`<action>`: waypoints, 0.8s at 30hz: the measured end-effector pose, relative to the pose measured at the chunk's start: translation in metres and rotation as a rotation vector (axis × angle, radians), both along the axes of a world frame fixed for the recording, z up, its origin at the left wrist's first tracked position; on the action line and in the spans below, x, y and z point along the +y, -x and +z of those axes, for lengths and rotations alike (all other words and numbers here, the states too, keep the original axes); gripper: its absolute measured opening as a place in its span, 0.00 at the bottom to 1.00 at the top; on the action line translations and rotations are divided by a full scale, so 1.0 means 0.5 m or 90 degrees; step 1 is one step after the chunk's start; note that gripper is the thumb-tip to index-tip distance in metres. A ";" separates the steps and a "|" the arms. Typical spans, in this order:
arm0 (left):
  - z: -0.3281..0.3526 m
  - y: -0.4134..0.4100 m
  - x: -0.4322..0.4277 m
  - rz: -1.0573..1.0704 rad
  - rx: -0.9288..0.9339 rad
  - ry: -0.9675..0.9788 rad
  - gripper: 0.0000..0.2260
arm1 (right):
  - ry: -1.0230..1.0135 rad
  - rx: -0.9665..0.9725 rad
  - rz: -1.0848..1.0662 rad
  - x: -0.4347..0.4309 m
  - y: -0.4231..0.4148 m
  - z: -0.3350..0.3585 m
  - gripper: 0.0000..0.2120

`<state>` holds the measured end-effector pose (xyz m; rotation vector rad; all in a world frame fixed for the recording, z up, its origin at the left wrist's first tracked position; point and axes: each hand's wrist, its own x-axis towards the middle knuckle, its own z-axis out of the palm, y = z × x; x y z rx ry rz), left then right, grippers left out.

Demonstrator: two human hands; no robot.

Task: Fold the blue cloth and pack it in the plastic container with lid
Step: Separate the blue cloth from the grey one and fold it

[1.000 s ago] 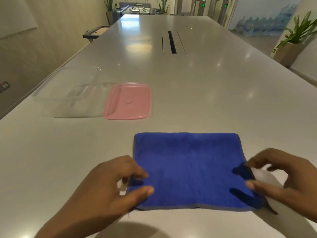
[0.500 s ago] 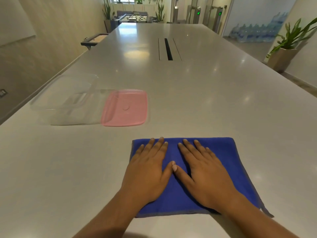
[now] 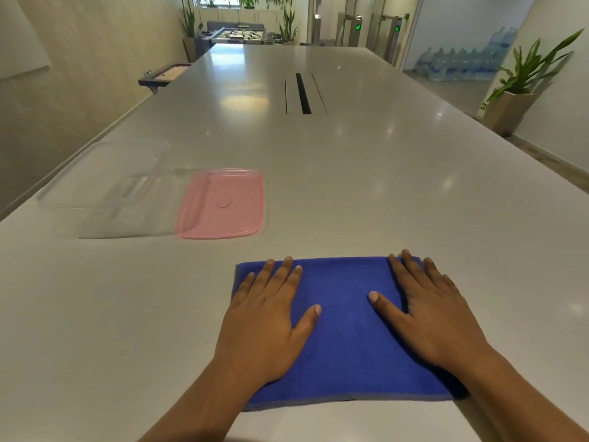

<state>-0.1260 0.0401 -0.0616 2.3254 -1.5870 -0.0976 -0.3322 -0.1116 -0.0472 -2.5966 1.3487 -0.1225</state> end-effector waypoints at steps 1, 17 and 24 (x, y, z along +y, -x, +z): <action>0.000 0.001 0.000 -0.001 0.000 -0.001 0.34 | -0.002 -0.002 0.000 0.000 0.000 0.000 0.43; 0.109 -0.006 -0.166 -0.096 0.017 -0.063 0.24 | 0.033 -0.256 -0.078 0.008 0.008 0.013 0.36; 0.133 -0.019 -0.194 -0.111 0.147 -0.092 0.11 | -0.001 -0.389 -0.079 0.019 0.028 0.025 0.19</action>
